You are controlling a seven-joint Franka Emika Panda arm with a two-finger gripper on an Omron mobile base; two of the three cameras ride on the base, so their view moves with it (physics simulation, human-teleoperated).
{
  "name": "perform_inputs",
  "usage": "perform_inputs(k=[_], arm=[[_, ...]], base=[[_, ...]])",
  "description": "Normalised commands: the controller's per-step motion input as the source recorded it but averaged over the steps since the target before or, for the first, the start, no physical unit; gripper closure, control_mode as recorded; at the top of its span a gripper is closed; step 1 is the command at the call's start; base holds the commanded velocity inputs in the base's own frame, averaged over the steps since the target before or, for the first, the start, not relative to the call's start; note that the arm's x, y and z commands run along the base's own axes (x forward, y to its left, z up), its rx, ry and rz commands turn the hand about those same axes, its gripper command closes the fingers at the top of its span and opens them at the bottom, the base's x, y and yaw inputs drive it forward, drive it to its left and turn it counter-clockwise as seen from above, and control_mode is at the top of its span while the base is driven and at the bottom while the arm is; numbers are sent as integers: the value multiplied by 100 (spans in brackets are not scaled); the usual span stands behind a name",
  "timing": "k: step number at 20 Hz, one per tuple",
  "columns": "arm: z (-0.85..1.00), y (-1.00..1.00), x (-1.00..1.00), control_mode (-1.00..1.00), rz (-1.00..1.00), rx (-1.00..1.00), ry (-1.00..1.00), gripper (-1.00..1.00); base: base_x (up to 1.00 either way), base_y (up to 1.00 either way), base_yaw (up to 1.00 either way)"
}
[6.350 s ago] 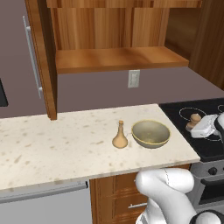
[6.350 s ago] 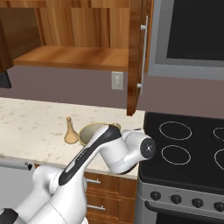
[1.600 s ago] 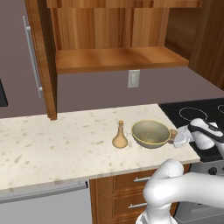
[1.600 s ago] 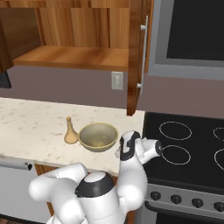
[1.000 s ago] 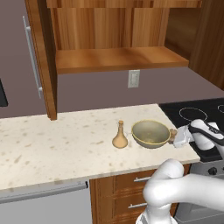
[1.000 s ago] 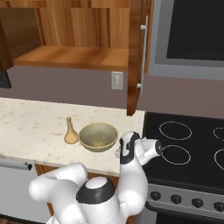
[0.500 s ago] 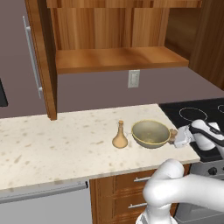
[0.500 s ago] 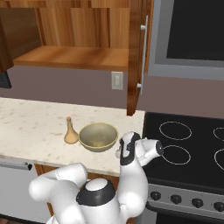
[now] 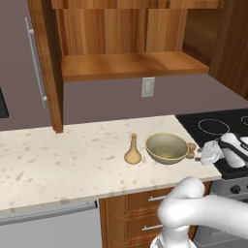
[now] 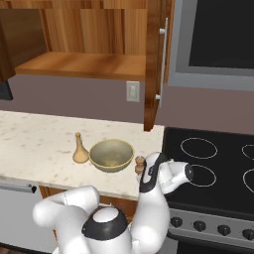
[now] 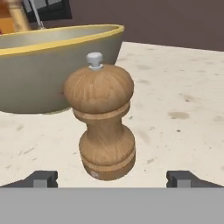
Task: Retrieve the bottle and the shaker from the cabinet and place them next to the mixing bowl on the counter. Then add garlic from the fridge to the mixing bowl.
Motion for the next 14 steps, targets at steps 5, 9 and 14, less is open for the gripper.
perform_inputs(k=[5,9,14], arm=[[67,-1,-45,-100,-15,0,-1,-100],[84,0,-73,-100,-18,1,-5,-100],[63,14,-67,-100,-23,0,-2,-100]], base=[[0,0,0],[0,0,0],[0,0,0]])
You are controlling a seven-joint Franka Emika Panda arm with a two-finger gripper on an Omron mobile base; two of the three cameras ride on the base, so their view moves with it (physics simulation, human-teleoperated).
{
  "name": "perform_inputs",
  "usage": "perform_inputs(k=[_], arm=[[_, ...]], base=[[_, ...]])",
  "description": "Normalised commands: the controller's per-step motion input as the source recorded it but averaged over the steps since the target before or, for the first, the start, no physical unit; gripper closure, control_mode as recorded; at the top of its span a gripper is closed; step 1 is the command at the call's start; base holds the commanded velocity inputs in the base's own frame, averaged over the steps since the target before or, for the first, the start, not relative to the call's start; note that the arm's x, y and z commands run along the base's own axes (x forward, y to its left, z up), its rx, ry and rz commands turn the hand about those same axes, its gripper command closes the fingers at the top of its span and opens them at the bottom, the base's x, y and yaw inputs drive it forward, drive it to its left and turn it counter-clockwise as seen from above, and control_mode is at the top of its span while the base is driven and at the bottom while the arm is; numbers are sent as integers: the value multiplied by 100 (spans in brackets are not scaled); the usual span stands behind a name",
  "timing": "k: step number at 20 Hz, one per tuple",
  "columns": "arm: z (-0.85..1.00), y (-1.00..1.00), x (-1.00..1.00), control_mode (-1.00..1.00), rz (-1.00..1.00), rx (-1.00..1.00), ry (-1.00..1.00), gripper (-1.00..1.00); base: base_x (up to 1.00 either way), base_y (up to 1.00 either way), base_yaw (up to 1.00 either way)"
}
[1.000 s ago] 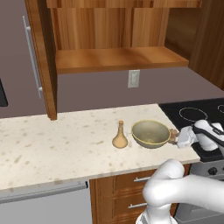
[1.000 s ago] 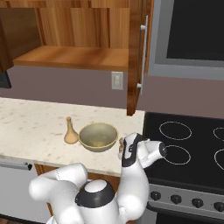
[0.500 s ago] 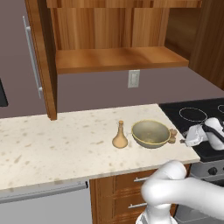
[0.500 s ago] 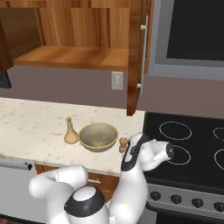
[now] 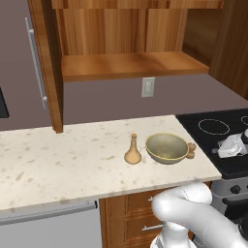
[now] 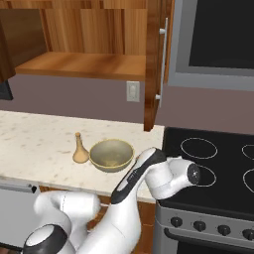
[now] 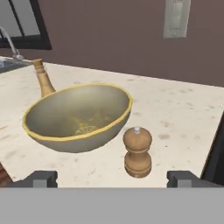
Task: Retrieve the bottle and the shaker from the cabinet and place them next to the mixing bowl on the counter. Then add garlic from the fridge to the mixing bowl.
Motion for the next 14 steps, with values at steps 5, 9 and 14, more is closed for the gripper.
perform_inputs(k=[5,9,14], arm=[[82,39,-62,-100,-26,0,-2,-100],[92,53,-62,-100,-25,-1,0,-100],[67,70,-53,-100,-22,-8,7,-100]], base=[[0,0,0],[0,0,0],[0,0,0]])
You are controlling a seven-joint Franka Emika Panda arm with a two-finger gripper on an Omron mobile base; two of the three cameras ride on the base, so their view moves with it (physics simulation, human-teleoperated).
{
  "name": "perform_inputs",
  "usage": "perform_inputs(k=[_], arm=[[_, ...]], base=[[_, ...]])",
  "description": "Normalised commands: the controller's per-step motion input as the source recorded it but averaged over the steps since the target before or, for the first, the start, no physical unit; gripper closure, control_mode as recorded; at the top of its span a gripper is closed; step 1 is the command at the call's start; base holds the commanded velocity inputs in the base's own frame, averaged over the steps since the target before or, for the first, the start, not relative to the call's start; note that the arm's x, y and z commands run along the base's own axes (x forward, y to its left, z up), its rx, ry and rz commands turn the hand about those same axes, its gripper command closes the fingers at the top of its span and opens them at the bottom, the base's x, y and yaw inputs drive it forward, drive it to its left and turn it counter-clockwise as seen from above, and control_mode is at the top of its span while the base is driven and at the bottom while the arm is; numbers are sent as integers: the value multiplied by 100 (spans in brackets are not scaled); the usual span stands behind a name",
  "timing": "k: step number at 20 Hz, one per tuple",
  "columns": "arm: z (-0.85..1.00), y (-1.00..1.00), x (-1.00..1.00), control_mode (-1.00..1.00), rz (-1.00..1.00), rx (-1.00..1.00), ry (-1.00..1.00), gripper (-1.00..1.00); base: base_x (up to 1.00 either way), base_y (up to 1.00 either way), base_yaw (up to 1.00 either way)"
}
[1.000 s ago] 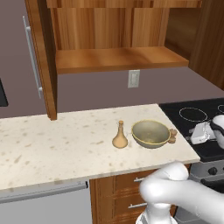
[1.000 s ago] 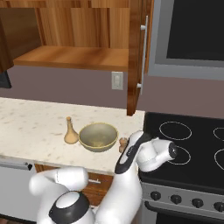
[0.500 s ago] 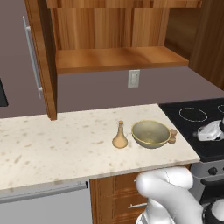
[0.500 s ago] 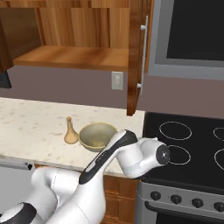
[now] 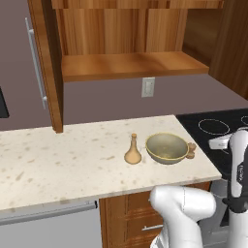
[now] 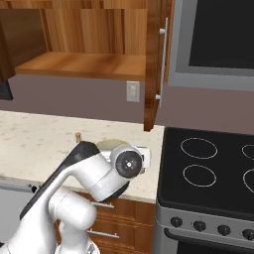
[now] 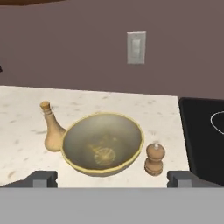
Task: Retrieve the bottle and the shaker from the cabinet and place them next to the mixing bowl on the counter. Then add garlic from the fridge to the mixing bowl.
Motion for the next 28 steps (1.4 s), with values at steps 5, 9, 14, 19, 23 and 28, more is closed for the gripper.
perform_inputs(k=[5,9,14,19,23,28], arm=[[43,98,-3,-100,-16,-18,22,-100],[86,94,0,-100,-9,-20,15,-100],[46,61,1,-100,-7,-3,-6,-100],[2,19,38,-100,-8,12,-24,-100],[0,15,33,-100,-10,22,-24,-100],[61,14,-26,-100,0,4,-1,-100]], base=[[0,0,0],[0,0,0],[0,0,0],[0,0,0],[0,0,0],[0,0,0]])
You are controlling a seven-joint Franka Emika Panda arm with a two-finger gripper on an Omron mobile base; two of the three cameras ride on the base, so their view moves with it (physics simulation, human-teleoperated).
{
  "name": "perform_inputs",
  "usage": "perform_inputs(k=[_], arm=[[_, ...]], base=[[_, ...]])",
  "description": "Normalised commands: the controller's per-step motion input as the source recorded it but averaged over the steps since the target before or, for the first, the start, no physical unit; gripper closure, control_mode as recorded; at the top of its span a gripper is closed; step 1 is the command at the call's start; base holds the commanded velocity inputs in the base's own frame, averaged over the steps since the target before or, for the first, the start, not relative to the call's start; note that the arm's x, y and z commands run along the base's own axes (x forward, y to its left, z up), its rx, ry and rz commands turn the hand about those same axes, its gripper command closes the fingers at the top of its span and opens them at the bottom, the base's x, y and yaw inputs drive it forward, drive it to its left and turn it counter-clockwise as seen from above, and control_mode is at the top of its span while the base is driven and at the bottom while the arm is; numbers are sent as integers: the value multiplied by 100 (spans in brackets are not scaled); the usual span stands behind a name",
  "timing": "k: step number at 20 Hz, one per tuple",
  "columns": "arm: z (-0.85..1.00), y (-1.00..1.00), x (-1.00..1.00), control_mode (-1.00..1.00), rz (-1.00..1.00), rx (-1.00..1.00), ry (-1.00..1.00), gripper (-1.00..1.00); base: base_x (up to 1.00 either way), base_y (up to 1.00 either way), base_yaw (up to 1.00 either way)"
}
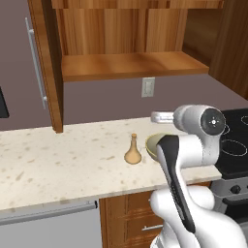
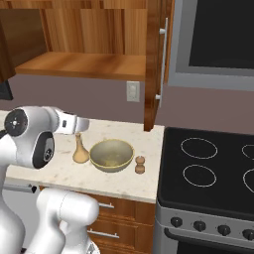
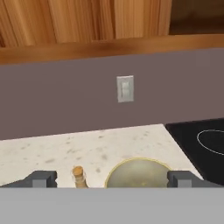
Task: Retrieve the bottle and the shaker from the cabinet and place them next to the mixing bowl on the counter. Then add garlic from the fridge to the mixing bowl.
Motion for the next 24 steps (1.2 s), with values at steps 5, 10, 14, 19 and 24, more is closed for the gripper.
perform_inputs(k=[5,10,14,19,24], arm=[[58,21,-74,-100,3,0,2,-100],[11,27,-68,-100,7,0,12,-100],[0,36,-42,-100,6,0,15,-100],[0,23,-31,-100,0,0,1,-100],[0,0,0,-100,0,0,0,-100]], base=[[0,0,0],[0,0,0],[0,0,0],[0,0,0],[0,0,0]])
